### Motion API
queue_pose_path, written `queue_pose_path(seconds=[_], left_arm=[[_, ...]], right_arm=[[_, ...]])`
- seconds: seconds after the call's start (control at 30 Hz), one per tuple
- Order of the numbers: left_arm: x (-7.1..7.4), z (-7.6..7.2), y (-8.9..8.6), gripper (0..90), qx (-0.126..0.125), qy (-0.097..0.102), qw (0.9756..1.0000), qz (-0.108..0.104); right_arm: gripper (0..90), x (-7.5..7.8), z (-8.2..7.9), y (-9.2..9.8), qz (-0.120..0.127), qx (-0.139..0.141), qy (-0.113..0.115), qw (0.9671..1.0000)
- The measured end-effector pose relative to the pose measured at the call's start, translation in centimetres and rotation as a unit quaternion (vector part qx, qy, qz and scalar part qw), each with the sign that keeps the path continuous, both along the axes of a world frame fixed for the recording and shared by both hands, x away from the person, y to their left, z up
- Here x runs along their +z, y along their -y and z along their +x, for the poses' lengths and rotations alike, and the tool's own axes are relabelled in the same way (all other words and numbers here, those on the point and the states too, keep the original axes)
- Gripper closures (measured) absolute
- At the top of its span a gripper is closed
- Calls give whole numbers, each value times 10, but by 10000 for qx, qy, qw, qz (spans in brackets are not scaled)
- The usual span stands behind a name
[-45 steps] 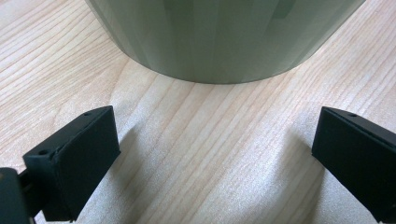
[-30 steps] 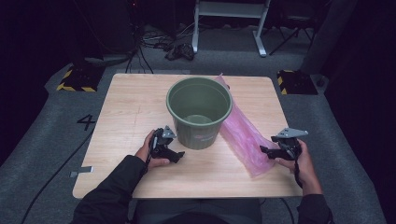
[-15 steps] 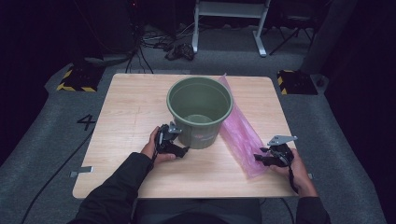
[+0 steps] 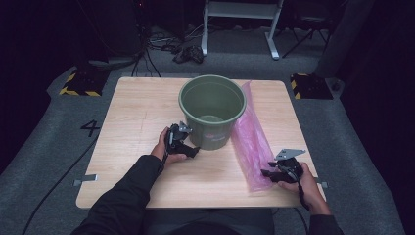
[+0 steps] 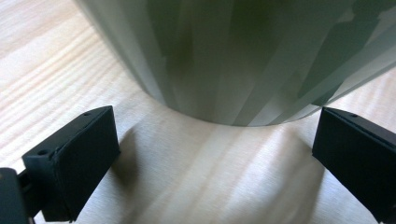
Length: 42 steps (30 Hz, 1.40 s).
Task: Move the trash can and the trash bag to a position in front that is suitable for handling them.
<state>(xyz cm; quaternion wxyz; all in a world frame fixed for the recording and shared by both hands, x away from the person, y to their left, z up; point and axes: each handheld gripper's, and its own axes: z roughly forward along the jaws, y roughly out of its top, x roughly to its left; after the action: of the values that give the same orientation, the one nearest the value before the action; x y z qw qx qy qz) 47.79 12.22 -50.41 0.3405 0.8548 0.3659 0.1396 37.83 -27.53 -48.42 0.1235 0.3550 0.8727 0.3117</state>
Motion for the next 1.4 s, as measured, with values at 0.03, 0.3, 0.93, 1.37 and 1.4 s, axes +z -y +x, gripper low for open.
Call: queue_pose_path(seconds=[0.03,0.3,0.93,1.37,1.4], left_arm=[[0,3,-2,2,-1,35,10000,51],[1,0,-15,4,-177,19,9998,67],[0,-74,-72,4,-543,12,9985,14],[0,-84,-78,3,-506,5,9987,10],[0,-84,-77,3,-502,8,9987,19]], right_arm=[[491,0,-1,-1,-18,37,-22,10000],[291,12,-8,-7,-115,163,318,9993],[235,65,34,-12,162,-7,927,9956],[202,38,119,-35,188,-486,420,9978],[202,36,122,-37,169,-499,364,9979]])
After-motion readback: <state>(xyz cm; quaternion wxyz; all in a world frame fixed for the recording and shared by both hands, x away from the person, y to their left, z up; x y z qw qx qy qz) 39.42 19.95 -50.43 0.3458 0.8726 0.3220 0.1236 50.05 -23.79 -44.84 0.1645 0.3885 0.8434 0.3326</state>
